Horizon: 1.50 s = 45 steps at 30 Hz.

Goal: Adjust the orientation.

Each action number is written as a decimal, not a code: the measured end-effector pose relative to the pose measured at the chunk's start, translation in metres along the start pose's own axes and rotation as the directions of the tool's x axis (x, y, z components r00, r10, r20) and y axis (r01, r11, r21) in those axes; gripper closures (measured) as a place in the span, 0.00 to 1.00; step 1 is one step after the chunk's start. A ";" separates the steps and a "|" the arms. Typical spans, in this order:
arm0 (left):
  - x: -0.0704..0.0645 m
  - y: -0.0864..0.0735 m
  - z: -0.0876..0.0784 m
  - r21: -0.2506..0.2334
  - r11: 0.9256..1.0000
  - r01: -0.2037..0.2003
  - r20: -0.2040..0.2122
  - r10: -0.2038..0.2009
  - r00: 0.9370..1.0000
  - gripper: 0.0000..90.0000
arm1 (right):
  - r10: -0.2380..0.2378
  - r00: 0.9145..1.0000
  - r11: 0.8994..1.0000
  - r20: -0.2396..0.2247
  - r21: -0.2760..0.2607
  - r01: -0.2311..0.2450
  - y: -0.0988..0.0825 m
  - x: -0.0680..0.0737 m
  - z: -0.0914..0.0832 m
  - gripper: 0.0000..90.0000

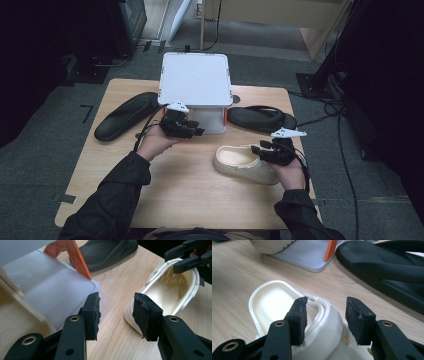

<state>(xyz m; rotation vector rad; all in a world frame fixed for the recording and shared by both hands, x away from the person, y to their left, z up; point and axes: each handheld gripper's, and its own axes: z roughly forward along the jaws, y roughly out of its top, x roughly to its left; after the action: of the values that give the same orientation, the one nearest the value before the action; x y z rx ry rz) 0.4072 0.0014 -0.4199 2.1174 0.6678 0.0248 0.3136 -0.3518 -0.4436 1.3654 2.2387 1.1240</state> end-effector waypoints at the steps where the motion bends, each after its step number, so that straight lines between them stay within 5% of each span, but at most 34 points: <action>1: 0.000 0.000 0.000 -0.001 1.000 0.001 -0.002 -0.001 1.000 0.63 | -0.004 1.000 1.000 0.002 0.011 0.004 0.001 0.001 0.003 0.60; 7: 0.001 0.000 -0.002 -0.005 1.000 0.005 -0.004 -0.005 1.000 0.63 | -0.043 0.998 0.996 0.051 0.076 0.039 0.003 0.007 0.014 0.66; 14: 0.003 -0.001 -0.004 -0.003 1.000 0.006 -0.010 -0.006 1.000 0.63 | 0.026 0.999 0.998 0.020 0.051 -0.027 0.003 0.004 0.012 0.77; 21: 0.005 -0.002 -0.004 0.002 1.000 0.008 -0.014 -0.008 1.000 0.63 | 0.019 1.000 0.998 0.010 0.061 -0.019 0.007 0.004 0.012 0.81; 32: 0.005 -0.004 -0.007 0.000 1.000 0.010 -0.024 -0.010 1.000 0.63 | -0.018 0.997 0.998 -0.077 0.057 0.023 0.022 0.026 0.024 0.82; 45: 0.006 -0.017 -0.019 -0.011 0.999 0.039 -0.048 -0.040 0.998 0.63 | -0.093 0.975 0.991 -0.203 0.076 0.110 0.044 0.063 0.058 0.81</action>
<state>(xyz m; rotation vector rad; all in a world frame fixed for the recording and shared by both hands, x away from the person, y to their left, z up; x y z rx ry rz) 0.3995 0.0262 -0.4231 2.0993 0.7364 0.0574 0.3427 -0.2602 -0.4397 1.1999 2.4949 1.1882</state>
